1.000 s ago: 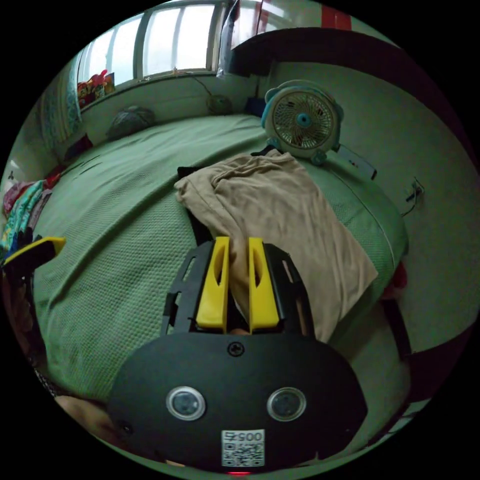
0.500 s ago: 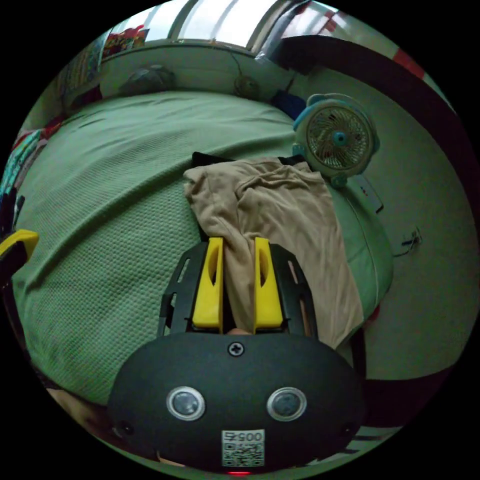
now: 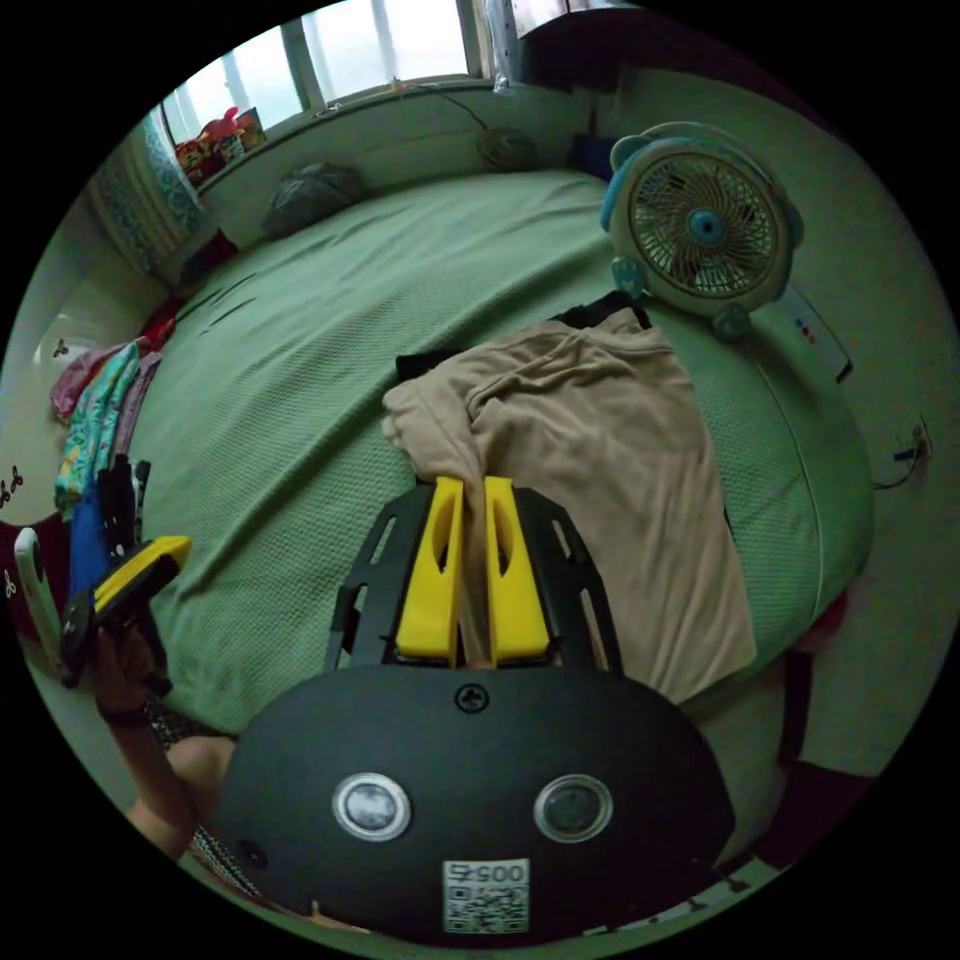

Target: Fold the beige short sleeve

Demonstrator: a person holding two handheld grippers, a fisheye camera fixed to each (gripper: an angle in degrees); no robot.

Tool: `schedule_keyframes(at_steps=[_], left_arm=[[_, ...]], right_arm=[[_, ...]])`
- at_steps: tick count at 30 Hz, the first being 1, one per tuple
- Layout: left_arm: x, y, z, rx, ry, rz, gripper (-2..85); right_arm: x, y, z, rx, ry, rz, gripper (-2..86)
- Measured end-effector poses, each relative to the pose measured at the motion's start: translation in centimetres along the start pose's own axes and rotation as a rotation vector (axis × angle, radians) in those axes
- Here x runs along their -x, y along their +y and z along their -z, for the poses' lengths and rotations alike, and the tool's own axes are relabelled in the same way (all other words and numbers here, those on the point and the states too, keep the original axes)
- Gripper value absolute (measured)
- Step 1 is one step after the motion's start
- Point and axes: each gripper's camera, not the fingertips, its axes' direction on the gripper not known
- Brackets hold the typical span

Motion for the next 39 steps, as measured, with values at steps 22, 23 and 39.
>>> schedule_keyframes(at_steps=[22, 23, 39], left_arm=[[4.0, 1.6, 1.2, 0.004, 0.002, 0.01, -0.5], [4.1, 1.6, 1.3, 0.005, 0.001, 0.009, -0.5], [13.2, 5.6, 4.6, -0.019, -0.124, 0.226, -0.5]], right_arm=[[2.1, -3.0, 1.6, -0.021, -0.006, 0.035, -1.0], [2.9, -3.3, 1.9, -0.015, 0.0, 0.055, -1.0], [27.1, -10.5, 3.1, -0.056, -0.303, 0.247, -0.7]])
